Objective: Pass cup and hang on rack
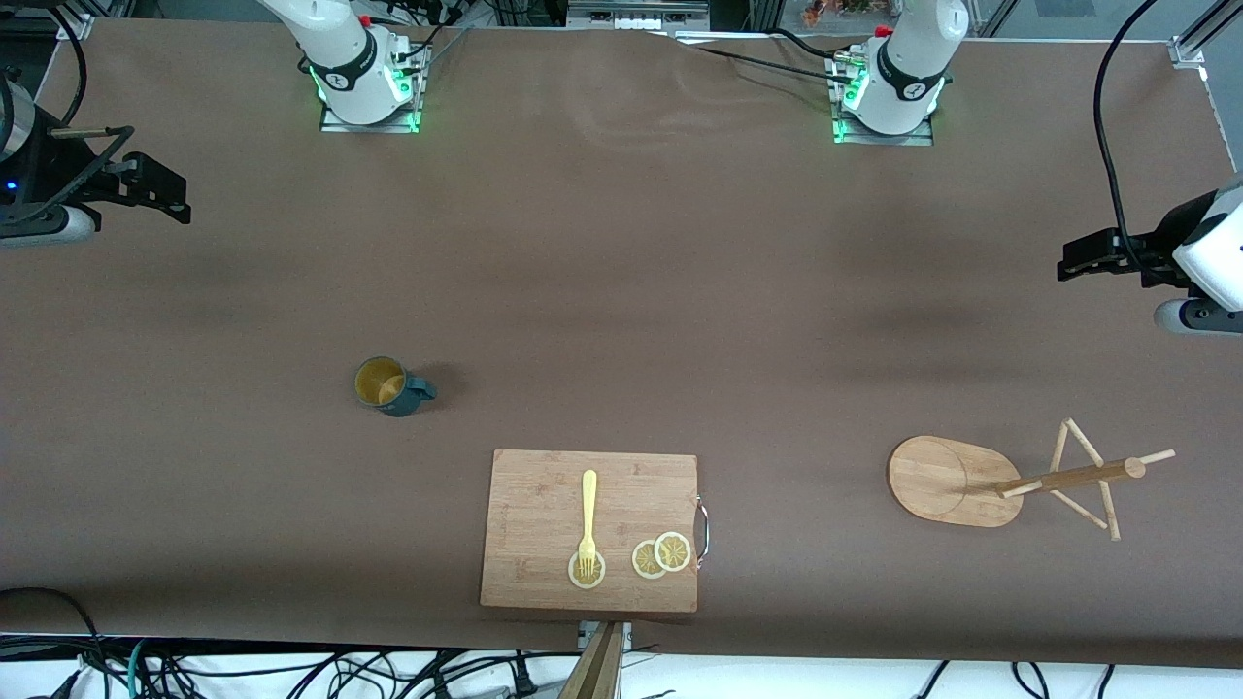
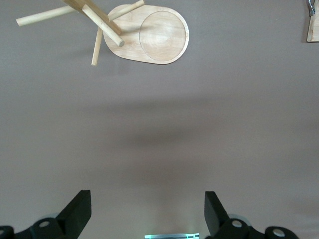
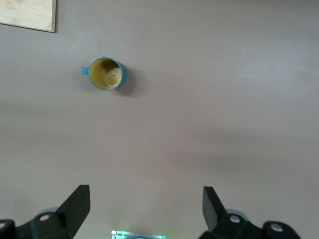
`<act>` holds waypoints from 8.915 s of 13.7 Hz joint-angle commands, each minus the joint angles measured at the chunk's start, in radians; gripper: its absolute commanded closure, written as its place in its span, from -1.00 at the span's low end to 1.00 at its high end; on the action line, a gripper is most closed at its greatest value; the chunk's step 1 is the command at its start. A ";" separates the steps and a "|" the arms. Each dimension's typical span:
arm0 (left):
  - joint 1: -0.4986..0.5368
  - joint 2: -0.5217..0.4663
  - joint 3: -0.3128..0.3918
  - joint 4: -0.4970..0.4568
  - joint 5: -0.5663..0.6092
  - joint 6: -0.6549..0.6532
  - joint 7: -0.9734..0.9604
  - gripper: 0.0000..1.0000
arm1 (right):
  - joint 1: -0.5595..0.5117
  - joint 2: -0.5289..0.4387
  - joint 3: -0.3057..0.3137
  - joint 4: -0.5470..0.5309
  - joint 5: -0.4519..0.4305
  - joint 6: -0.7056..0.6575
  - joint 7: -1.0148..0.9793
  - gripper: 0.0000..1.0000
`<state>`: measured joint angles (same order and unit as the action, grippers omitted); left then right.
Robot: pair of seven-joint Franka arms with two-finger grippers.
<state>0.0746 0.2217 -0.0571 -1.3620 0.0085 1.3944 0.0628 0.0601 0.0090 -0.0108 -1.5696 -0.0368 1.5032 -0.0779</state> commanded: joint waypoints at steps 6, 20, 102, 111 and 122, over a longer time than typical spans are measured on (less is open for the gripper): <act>0.002 0.013 -0.003 0.032 -0.002 -0.015 -0.001 -1.00 | 0.000 -0.001 0.002 0.006 -0.008 -0.031 0.020 -1.00; 0.002 0.013 -0.003 0.032 -0.002 -0.015 -0.001 -1.00 | 0.001 -0.001 0.005 0.006 0.000 -0.037 0.020 -1.00; -0.010 0.028 -0.007 0.044 -0.005 -0.014 0.000 -1.00 | 0.828 0.796 0.054 0.198 0.232 0.624 0.966 0.87; -0.055 0.042 -0.026 0.037 -0.015 -0.017 0.041 -1.00 | 0.802 0.692 0.043 0.229 0.239 0.569 0.983 -1.00; -0.147 0.019 -0.030 -0.325 -0.300 0.199 0.680 -1.00 | 0.642 0.321 -0.329 0.220 0.235 0.142 0.606 -1.00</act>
<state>-0.0628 0.2664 -0.0924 -1.5913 -0.2263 1.5028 0.5805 0.6880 0.3871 -0.2713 -1.3177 0.1891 1.7158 0.6482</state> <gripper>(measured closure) 0.000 0.000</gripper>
